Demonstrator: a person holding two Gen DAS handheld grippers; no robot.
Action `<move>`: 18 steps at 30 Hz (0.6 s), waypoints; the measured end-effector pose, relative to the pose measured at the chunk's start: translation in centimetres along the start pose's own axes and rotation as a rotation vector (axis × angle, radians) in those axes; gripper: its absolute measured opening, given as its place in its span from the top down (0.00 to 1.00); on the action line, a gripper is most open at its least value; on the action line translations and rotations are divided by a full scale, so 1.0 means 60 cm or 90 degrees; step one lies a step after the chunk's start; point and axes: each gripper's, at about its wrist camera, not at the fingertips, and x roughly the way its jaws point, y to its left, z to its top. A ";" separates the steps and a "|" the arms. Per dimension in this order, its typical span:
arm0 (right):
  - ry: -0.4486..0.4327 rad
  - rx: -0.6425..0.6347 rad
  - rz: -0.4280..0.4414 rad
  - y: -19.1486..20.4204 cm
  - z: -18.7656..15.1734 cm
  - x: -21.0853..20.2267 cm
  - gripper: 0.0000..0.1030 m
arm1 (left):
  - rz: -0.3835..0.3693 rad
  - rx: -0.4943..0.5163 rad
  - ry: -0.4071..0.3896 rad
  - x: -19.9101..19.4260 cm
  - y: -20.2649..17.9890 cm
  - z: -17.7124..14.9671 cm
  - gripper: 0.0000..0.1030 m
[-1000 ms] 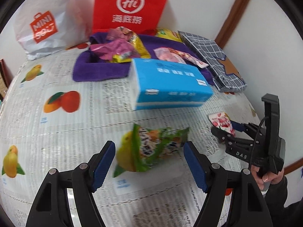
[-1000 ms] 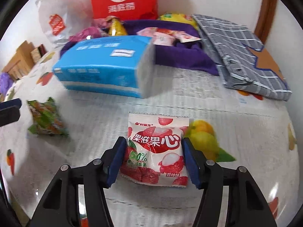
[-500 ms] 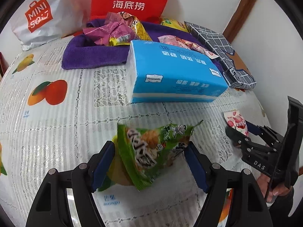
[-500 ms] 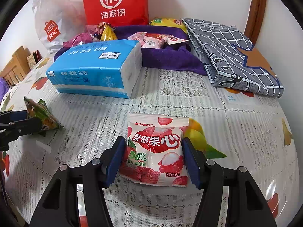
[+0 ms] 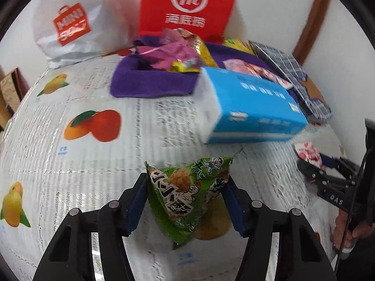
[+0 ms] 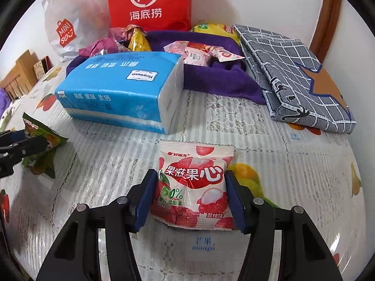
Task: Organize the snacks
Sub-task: 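Lift and carry the green bag and lychee packet over the purple towel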
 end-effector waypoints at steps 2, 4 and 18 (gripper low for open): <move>-0.006 0.010 -0.001 -0.003 0.000 0.002 0.44 | -0.001 -0.020 -0.012 0.004 0.011 0.002 0.42; -0.012 0.012 -0.004 -0.003 0.000 0.003 0.44 | 0.003 -0.026 -0.026 0.008 0.012 0.003 0.41; -0.031 0.019 -0.005 -0.006 -0.004 0.006 0.43 | 0.017 -0.027 -0.058 0.019 0.014 0.000 0.40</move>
